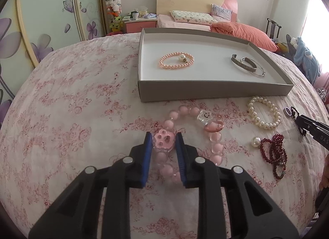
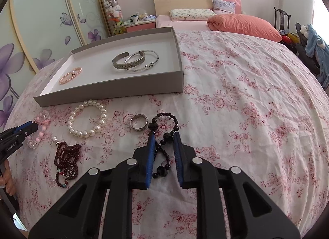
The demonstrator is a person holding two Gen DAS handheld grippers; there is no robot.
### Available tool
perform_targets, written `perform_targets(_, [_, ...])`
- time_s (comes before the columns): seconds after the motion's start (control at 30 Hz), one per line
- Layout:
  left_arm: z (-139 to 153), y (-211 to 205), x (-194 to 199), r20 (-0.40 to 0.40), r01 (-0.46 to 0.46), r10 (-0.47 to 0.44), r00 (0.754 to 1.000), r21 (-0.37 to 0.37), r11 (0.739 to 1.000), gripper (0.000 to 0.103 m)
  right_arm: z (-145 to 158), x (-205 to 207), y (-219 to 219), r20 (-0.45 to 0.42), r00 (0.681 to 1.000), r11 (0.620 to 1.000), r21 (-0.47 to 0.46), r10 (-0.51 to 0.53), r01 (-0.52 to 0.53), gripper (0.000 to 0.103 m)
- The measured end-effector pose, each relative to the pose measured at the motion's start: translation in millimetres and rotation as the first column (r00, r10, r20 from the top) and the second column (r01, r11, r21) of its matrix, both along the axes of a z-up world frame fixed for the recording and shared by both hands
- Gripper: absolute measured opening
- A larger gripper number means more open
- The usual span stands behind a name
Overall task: Organize jewelry
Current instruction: 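Close the left tool on the pink flower bracelet while the right tool lifts the black bead bracelet, then carry the pink flower bracelet and black bead bracelet over the gray tray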
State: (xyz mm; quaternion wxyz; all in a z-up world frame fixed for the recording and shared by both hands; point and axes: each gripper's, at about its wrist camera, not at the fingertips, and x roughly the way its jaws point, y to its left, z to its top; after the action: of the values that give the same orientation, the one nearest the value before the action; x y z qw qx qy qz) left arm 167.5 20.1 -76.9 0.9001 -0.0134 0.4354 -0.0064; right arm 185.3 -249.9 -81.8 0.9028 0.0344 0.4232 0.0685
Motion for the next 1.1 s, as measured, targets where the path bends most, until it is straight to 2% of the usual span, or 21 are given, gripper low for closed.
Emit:
perform_targets(0.27, [0.1,-0.1,-0.1,0.002,0.004,-0.004,1.0,0.0,1.0,0.023,0.4,-0.7,-1.9,0.001,1.0,1.0,0.014,-0.005,0.005,0.012])
perform_targets(0.33, [0.3,-0.9,-0.6,0.005,0.013,-0.013,1.0,0.0,1.0,0.023,2.2,-2.5,-1.6,0.014,1.0,1.0,0.02,-0.003,0.003,0.006])
perform_targets(0.57, [4.9,-1.6,-5.1,0.028,0.023,-0.023,0.999,-0.006,1.0,0.023,14.1,-9.8,0.8,0.074,0.997,1.0,0.026,0.004,-0.006,0.006])
perform_targets(1.1, [44.1,-1.6,-23.8,0.178,0.046,-0.026,0.984,-0.11,0.993,0.023,54.3,-27.7,11.9,0.244,0.969,0.997,0.055,0.034,-0.049,0.006])
